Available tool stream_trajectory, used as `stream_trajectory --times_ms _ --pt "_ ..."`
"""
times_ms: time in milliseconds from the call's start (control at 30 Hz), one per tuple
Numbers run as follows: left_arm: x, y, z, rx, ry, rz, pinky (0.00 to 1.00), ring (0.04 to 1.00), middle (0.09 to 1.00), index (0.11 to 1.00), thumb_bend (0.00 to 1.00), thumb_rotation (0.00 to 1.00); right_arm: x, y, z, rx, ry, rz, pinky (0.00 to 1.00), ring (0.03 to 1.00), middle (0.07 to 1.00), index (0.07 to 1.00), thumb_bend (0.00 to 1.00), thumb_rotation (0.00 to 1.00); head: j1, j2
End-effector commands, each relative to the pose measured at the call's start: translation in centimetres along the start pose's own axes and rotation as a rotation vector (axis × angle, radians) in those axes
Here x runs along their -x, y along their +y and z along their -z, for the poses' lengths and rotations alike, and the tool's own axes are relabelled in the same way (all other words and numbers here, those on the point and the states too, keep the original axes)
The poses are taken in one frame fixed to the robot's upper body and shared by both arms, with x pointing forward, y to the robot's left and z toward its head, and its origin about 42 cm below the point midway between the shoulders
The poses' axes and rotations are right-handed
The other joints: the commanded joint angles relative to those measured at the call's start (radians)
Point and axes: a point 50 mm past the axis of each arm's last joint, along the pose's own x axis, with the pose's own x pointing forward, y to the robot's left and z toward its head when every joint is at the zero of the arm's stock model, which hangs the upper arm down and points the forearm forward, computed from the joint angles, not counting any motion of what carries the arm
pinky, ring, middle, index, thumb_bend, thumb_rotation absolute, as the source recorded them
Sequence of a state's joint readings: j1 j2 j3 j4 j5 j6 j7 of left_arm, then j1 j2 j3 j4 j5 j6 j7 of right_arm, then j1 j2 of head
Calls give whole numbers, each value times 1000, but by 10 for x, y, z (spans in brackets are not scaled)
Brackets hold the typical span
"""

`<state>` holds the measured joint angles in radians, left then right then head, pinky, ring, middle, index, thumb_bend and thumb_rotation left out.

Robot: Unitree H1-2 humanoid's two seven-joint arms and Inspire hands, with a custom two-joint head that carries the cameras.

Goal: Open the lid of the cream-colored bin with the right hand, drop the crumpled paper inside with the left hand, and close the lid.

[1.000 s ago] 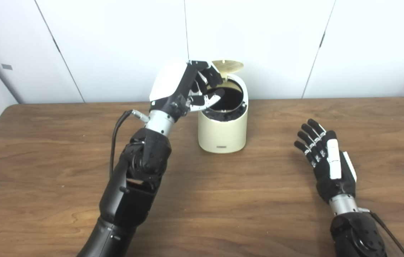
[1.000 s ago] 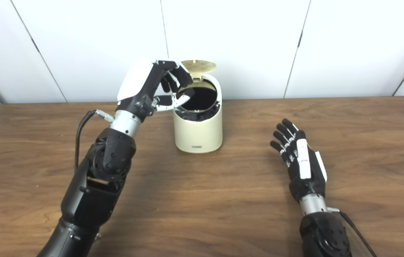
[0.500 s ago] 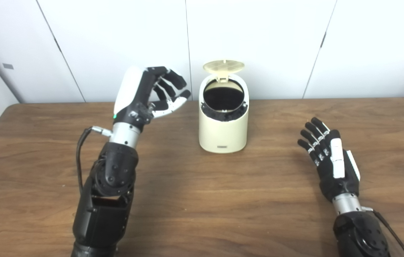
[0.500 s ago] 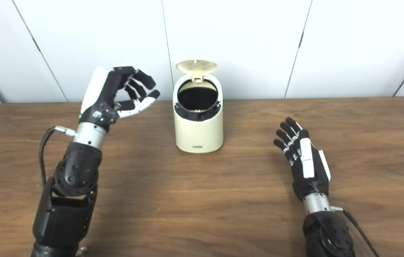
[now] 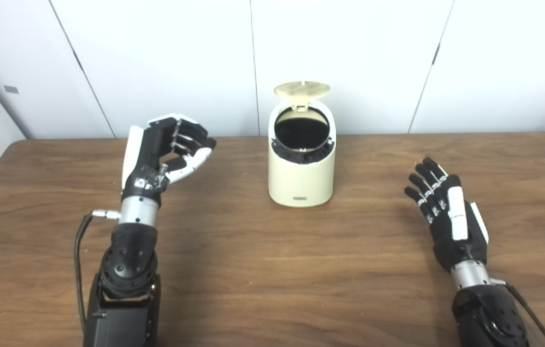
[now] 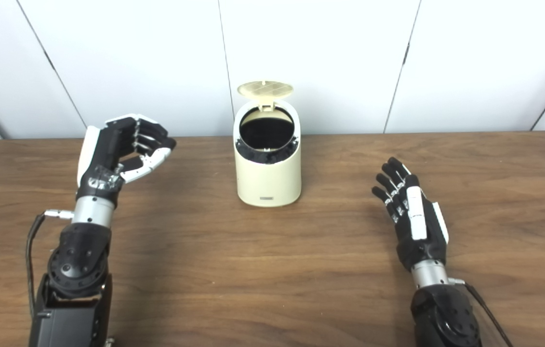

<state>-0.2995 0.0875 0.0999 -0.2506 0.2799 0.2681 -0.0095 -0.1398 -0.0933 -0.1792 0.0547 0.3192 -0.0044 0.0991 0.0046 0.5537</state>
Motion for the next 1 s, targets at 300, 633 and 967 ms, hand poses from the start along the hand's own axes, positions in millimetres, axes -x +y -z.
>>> stream_trajectory --times_ms 300,633,967 --pt "21 14 22 234 31 48 673 714 721 498 495 75 0 -11 -8 13 -61 9 863 896 887 907 555 837 8 14" --pt "50 17 50 400 103 203 998 998 999 999 515 964 -2 -14 -10 17 -76 0 858 907 894 910 578 817 9 27" --pt "60 21 70 442 86 146 1000 1000 1000 1000 622 1000 -2 -18 -18 47 -90 -4 843 894 902 891 599 825 6 39"
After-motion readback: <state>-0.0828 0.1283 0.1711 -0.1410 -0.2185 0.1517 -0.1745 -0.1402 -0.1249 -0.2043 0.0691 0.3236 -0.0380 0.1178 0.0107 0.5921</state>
